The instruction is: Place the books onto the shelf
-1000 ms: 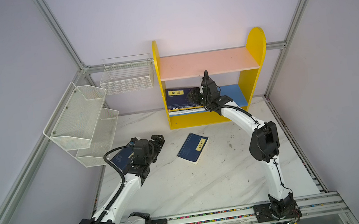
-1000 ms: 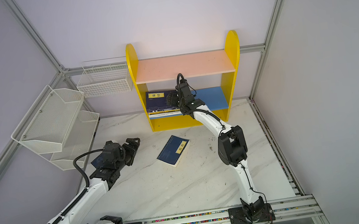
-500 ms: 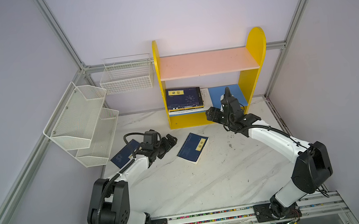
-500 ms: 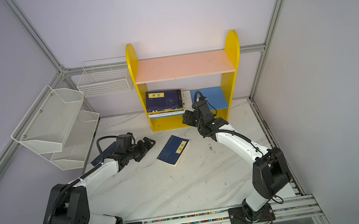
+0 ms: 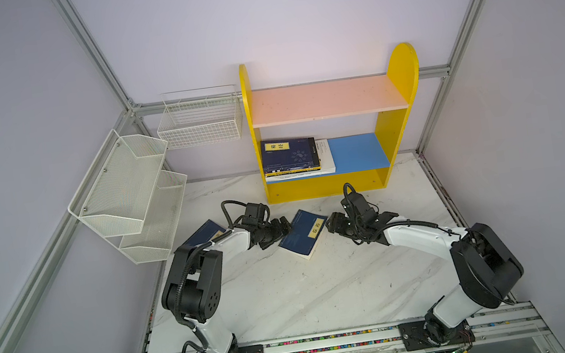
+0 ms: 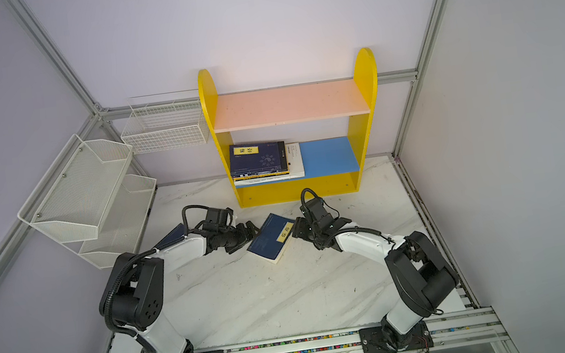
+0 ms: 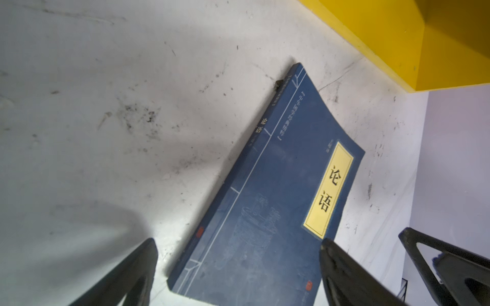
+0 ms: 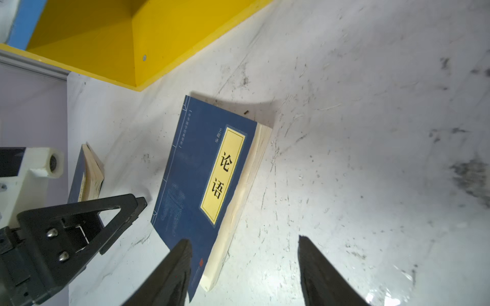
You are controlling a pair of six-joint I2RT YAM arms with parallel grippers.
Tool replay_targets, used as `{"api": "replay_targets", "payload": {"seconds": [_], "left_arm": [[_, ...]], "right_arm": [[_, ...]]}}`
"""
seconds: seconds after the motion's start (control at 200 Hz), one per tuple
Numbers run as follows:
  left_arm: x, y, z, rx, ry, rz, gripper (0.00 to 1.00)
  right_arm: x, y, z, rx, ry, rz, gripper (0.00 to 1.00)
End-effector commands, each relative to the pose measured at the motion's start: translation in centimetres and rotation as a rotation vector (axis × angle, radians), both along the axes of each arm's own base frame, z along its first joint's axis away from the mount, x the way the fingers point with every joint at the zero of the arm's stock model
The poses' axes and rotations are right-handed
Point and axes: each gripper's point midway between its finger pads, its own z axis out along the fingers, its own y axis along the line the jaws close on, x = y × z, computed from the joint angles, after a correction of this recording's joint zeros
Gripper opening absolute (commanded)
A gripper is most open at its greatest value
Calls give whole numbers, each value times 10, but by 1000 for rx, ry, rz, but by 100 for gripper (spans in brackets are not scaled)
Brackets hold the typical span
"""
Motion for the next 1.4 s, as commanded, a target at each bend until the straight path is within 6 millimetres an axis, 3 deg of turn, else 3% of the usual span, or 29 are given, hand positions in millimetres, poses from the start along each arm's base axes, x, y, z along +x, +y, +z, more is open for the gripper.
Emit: {"api": "replay_targets", "payload": {"seconds": [0.0, 0.235, 0.48, 0.64, 0.77, 0.985, 1.08, 1.25, 1.395], "left_arm": [[26, -16, 35, -20, -108, -53, 93], [17, -27, 20, -11, -70, -85, 92], [5, -53, 7, -145, 31, -115, 90], [9, -72, 21, -305, 58, -84, 89], [16, -81, 39, -413, 31, -64, 89], [20, -87, 40, -503, 45, -33, 88], [22, -91, 39, -549, 57, -22, 87], [28, -99, 61, -643, 13, -35, 84], [27, -107, 81, -727, -5, -67, 81]], "right_arm": [[8, 11, -4, 42, -20, 5, 64], [11, 23, -36, -1, 7, 45, 57], [21, 30, -72, -133, 41, 98, 37], [19, 32, -95, -200, 68, 146, 26], [15, 30, -108, -241, 90, 165, 24], [11, 26, -95, -247, 73, 182, 24], [9, 27, -98, -251, 74, 206, 24], [6, 42, -109, -201, 82, 270, 24], [8, 55, -107, -149, 56, 315, 24]]}}
